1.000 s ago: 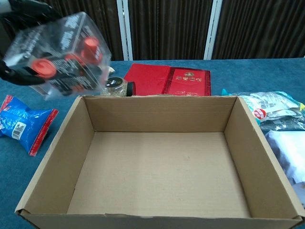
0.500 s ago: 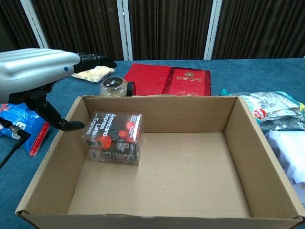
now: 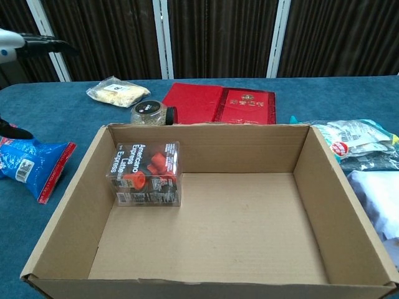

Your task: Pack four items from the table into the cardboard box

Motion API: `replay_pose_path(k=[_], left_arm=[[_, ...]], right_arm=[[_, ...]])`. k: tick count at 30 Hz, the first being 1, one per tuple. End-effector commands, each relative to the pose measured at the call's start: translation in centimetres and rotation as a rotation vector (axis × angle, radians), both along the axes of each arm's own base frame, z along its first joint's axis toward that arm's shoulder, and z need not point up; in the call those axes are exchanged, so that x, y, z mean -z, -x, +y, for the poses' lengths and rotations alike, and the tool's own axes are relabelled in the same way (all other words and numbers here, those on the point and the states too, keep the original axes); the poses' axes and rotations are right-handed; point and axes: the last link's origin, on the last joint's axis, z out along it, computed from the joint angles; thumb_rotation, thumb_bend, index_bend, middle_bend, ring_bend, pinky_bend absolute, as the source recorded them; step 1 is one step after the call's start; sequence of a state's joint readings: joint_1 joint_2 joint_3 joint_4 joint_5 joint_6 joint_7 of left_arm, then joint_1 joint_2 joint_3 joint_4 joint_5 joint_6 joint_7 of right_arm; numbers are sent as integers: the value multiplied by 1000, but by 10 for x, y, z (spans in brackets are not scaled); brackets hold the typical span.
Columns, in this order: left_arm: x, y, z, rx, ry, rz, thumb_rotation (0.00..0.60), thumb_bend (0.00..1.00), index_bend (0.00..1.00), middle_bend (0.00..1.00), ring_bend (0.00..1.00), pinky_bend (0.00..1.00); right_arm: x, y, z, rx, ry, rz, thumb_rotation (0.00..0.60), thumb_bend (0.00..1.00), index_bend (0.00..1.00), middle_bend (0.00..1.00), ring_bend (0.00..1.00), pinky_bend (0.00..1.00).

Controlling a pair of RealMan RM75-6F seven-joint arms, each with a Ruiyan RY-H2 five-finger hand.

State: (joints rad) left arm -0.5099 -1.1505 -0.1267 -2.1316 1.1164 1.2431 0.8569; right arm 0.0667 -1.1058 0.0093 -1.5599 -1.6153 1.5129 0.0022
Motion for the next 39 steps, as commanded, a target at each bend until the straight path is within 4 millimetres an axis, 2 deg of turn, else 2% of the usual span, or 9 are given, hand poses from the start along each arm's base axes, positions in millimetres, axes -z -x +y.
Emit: replay_pose_path(k=[1, 5, 9, 14, 18, 25, 31, 39], left_arm=[[-23, 32, 5, -42, -36, 98, 600, 0, 61, 0, 0, 53], [-40, 66, 9, -81, -47, 189, 600, 0, 63, 0, 0, 53], [-43, 93, 12, -124, -30, 236, 600, 0, 64, 0, 0, 49], [-30, 120, 20, -168, 7, 257, 600, 0, 65, 0, 0, 46], [-11, 137, 28, -196, 39, 276, 600, 0, 64, 0, 0, 46], [21, 147, 40, -206, 73, 285, 600, 0, 67, 0, 0, 41], [39, 155, 49, -239, 66, 281, 600, 0, 102, 0, 8, 51], [56, 148, 65, -227, 34, 240, 600, 22, 153, 3, 36, 76]], right_arm=[[0, 0, 0, 1, 0, 1, 600, 29, 0, 0, 0, 0], [1, 0, 0, 2, 1, 3, 600, 30, 0, 0, 0, 0], [2, -1, 0, -1, -2, 7, 600, 30, 0, 0, 0, 0], [3, -2, 0, -2, -2, 9, 600, 29, 0, 0, 0, 0], [3, -1, 0, 1, -2, 7, 600, 29, 0, 0, 0, 0], [1, 0, 0, 6, 2, 0, 600, 29, 0, 0, 0, 0], [-1, 1, 0, 14, 6, -7, 600, 29, 0, 0, 0, 0], [0, 0, 0, 13, -1, -6, 600, 30, 0, 0, 0, 0]])
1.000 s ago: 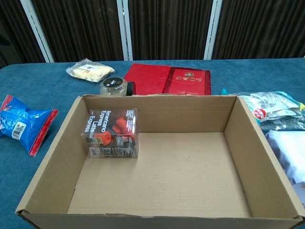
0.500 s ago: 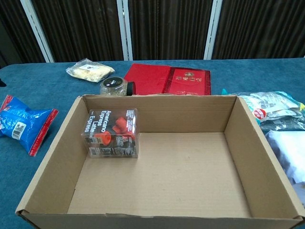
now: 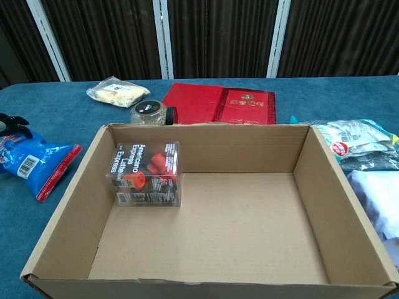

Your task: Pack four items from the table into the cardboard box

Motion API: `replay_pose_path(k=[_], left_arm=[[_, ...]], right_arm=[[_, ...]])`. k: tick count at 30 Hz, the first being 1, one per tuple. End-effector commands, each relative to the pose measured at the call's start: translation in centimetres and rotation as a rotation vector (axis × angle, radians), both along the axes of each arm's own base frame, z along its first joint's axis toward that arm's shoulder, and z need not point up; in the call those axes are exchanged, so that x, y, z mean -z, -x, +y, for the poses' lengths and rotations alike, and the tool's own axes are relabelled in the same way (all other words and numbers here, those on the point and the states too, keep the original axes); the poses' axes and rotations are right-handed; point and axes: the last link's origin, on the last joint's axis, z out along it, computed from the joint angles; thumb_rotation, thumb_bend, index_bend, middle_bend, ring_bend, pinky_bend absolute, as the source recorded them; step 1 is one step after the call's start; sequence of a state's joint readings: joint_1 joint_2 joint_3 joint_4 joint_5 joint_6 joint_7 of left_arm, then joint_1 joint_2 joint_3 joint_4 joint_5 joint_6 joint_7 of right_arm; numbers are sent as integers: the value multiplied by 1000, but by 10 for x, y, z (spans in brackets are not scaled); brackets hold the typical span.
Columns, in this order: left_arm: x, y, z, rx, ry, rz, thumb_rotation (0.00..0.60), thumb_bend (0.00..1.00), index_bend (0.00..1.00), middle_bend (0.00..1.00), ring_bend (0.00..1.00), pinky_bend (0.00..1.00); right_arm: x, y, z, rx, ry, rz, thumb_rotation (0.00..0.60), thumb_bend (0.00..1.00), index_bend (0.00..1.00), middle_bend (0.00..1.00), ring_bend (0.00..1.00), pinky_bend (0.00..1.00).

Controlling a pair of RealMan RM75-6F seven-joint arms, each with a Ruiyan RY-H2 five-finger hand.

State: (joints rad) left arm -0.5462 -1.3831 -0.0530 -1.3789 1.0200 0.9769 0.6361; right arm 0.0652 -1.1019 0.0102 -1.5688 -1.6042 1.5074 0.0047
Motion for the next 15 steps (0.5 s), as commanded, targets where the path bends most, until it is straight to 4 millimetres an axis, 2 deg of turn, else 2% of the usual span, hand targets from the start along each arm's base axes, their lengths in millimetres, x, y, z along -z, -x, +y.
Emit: replay_pose_path(k=[1, 3, 5, 6, 8, 10, 15], left_arm=[[7, -5, 7, 7, -16, -24, 600, 32, 160, 9, 40, 80], [12, -7, 8, 9, -20, -38, 600, 123, 205, 57, 86, 121], [15, -10, 9, 19, -24, -43, 600, 265, 293, 165, 192, 212], [16, -10, 9, 28, -27, -41, 600, 340, 375, 255, 272, 275], [18, -13, 10, 57, -41, -32, 600, 426, 523, 399, 396, 362], [19, -14, 10, 91, -69, -26, 600, 486, 633, 497, 484, 421], [19, -15, 8, 129, -114, -51, 600, 555, 710, 560, 540, 464]], right_arm=[[0, 0, 0, -1, -2, 1, 600, 30, 0, 0, 0, 0], [0, 0, 0, 0, -2, 0, 600, 29, 0, 0, 0, 0], [0, 0, 1, 2, -2, -2, 600, 29, 0, 0, 0, 0], [0, 0, 1, 2, -2, -2, 600, 29, 0, 0, 0, 0], [0, 0, 1, 0, -3, -4, 600, 29, 0, 0, 0, 0], [0, -1, 1, -2, -5, -3, 600, 29, 0, 0, 0, 0], [0, -1, 2, -1, -5, -6, 600, 28, 0, 0, 0, 0]])
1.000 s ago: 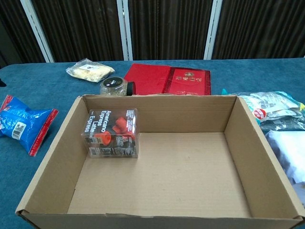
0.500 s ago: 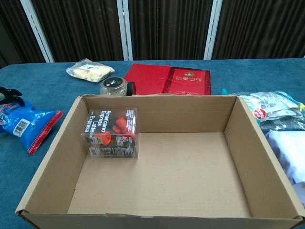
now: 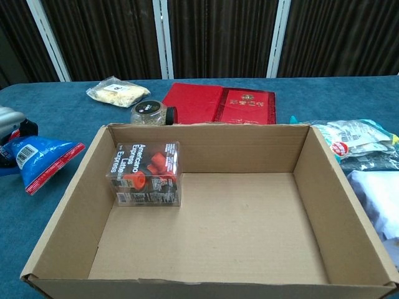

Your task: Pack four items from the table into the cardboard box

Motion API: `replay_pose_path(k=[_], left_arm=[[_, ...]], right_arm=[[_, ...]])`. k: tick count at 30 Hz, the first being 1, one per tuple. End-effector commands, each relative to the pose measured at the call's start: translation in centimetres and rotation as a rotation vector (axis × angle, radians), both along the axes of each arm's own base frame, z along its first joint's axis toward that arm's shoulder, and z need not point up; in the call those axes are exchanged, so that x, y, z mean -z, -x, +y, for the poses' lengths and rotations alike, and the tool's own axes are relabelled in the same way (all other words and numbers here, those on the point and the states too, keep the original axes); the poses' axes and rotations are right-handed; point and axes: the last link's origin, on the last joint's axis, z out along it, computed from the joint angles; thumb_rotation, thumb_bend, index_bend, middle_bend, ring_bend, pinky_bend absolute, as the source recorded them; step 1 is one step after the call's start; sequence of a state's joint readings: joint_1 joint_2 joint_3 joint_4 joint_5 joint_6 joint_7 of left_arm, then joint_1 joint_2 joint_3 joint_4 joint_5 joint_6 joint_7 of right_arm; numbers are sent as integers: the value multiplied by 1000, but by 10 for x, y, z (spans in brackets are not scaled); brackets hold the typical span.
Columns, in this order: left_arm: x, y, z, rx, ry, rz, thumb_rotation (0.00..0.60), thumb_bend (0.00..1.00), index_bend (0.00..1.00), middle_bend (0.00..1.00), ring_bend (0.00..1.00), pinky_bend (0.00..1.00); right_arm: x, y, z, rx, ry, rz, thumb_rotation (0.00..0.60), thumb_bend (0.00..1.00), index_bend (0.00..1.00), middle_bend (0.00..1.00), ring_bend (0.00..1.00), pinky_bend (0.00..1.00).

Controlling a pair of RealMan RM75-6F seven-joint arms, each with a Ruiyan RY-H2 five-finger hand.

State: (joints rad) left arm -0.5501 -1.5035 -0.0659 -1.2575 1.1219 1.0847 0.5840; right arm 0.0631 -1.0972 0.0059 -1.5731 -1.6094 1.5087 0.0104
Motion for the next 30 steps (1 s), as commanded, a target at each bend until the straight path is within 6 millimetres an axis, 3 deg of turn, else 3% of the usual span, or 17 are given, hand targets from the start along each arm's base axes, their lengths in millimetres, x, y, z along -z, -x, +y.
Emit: replay_pose_path(k=[1, 8, 13, 18, 24, 30], left_arm=[[-1, -1, -2, 30, -32, -24, 600, 555, 710, 561, 541, 464], [-29, -20, -1, 122, -80, -92, 600, 555, 710, 561, 541, 462], [-59, -59, -3, 226, -115, -194, 600, 553, 710, 561, 541, 462], [-77, -116, -19, 350, -90, -339, 600, 539, 710, 560, 540, 461], [-66, -167, -44, 451, 28, -405, 600, 516, 708, 557, 540, 459], [-34, -195, -67, 498, 164, -418, 600, 452, 673, 523, 506, 453]], right_arm=[[0, 0, 0, 0, 1, -1, 600, 29, 0, 0, 0, 0], [0, 0, 0, 1, 0, 0, 600, 29, 0, 0, 0, 0], [1, -1, 0, -1, -1, 2, 600, 29, 0, 0, 0, 0], [2, -1, -1, -2, -2, 4, 600, 30, 0, 0, 0, 0], [2, -1, -1, -1, -2, 7, 600, 29, 0, 0, 0, 0], [1, -1, -1, 0, 3, 4, 600, 29, 0, 0, 0, 0]])
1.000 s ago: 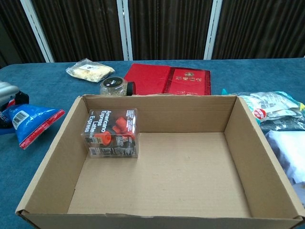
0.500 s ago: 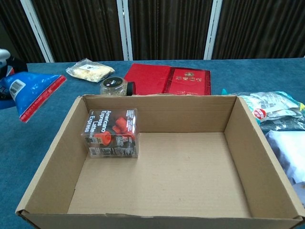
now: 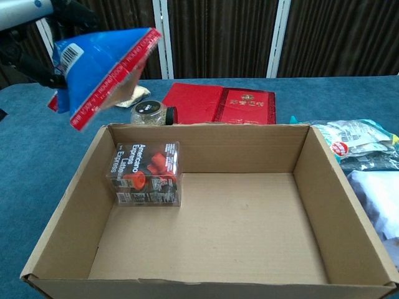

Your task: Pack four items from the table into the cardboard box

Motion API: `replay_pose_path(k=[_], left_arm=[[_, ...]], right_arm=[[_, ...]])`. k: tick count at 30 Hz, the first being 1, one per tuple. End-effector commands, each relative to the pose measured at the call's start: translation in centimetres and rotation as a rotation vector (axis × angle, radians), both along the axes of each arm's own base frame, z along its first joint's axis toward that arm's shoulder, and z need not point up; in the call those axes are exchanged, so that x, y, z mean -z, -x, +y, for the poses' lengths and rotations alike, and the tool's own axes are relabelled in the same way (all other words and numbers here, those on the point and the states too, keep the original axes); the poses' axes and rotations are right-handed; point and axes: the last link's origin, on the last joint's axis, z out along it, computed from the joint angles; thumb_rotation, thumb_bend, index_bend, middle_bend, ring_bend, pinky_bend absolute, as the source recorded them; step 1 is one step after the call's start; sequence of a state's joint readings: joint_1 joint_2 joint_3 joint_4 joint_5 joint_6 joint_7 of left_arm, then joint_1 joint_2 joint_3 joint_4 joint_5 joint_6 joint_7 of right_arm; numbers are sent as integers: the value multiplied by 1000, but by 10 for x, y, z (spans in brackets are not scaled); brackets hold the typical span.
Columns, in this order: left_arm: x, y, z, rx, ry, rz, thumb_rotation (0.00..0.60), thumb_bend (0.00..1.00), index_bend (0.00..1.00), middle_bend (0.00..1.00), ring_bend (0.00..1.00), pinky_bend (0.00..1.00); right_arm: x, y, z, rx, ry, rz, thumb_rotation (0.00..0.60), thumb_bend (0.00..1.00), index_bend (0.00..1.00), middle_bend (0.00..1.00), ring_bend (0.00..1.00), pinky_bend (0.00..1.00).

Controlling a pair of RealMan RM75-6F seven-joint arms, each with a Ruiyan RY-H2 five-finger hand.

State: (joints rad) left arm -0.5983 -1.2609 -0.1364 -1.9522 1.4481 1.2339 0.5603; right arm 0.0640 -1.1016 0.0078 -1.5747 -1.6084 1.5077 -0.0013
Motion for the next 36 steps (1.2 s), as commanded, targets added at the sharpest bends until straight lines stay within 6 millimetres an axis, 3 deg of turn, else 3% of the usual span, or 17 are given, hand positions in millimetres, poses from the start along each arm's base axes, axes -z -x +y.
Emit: replay_pose_path(k=[1, 5, 9, 12, 17, 21, 25, 29, 36], left_arm=[[22, -17, -15, 56, 81, 12, 600, 430, 663, 513, 496, 452], [47, -22, -26, 50, 146, 18, 600, 240, 511, 342, 367, 347], [66, -21, -32, 33, 200, 44, 600, 74, 216, 24, 52, 93], [74, -21, -33, 11, 229, 64, 600, 38, 104, 0, 0, 16], [73, -22, -33, -19, 223, 39, 600, 34, 73, 0, 0, 8], [56, -14, -35, -50, 183, 28, 600, 35, 68, 0, 0, 3], [26, 3, -41, -102, 116, 29, 600, 27, 60, 0, 0, 0], [-11, 34, -53, -180, 23, 59, 600, 18, 36, 0, 0, 0], [-54, 94, -89, -332, -87, 130, 600, 16, 0, 0, 0, 0]], right_arm=[[-1, 0, 0, 2, 1, -2, 600, 29, 0, 0, 0, 0], [-2, 1, 1, 4, 3, -6, 600, 29, 0, 0, 0, 0], [-3, 2, 1, 8, 2, -8, 600, 29, 0, 0, 0, 0], [-3, 2, 1, 8, 1, -9, 600, 29, 0, 0, 0, 0], [-3, 2, 1, 9, -1, -10, 600, 29, 0, 0, 0, 0], [-3, 2, 1, 8, -1, -10, 600, 29, 0, 0, 0, 0], [-4, 2, 1, 9, 0, -11, 600, 29, 0, 0, 0, 0], [-3, 0, 2, 7, -6, -12, 600, 29, 0, 0, 0, 0], [-2, -7, 5, -13, -32, 8, 600, 10, 0, 0, 0, 0]])
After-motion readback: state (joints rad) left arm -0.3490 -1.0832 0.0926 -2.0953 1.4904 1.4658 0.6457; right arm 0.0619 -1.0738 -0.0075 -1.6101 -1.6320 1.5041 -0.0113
